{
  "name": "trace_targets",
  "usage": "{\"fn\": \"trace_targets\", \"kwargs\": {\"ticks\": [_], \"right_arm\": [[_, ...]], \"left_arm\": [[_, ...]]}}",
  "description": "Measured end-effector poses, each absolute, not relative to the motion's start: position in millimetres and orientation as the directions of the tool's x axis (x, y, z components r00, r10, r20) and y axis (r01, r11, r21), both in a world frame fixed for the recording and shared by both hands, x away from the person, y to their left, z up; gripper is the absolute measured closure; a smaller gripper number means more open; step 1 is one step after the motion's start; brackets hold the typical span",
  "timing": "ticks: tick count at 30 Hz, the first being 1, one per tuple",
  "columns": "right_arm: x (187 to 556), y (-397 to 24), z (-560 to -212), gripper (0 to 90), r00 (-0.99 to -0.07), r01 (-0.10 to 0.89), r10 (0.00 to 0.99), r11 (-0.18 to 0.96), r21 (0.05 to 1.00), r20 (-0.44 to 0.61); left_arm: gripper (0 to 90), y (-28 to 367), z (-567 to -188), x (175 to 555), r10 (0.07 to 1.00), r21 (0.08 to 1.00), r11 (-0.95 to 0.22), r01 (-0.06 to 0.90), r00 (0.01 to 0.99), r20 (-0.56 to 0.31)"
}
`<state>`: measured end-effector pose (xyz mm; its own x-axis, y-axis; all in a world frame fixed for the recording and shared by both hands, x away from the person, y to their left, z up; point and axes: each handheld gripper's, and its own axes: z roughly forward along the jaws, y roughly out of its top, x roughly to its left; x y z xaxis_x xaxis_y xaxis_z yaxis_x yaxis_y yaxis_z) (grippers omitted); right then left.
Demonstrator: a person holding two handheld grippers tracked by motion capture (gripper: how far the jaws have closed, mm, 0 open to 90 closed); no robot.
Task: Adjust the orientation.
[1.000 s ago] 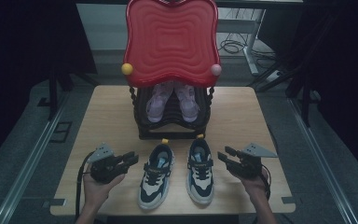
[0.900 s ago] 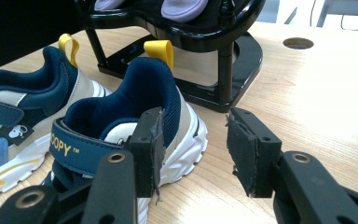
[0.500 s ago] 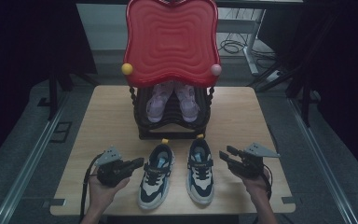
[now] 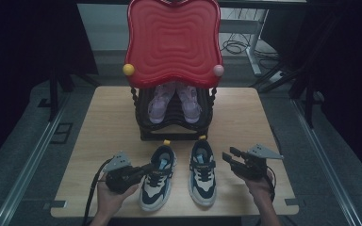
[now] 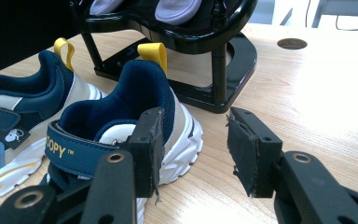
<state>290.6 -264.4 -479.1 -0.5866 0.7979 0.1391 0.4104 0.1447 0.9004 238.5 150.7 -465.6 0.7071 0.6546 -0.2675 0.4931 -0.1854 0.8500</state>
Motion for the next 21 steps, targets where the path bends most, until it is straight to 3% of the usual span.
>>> {"fn": "trace_targets", "kwargs": {"ticks": [21], "right_arm": [[290.8, -261.5, -482.3, 54.7, -0.586, 0.417, 0.799, 0.151, 0.896, 0.138]], "left_arm": [[90.0, 107.7, -491.0, 226.8, 0.582, 0.79, -0.306, 0.531, 0.762, -0.286]]}}
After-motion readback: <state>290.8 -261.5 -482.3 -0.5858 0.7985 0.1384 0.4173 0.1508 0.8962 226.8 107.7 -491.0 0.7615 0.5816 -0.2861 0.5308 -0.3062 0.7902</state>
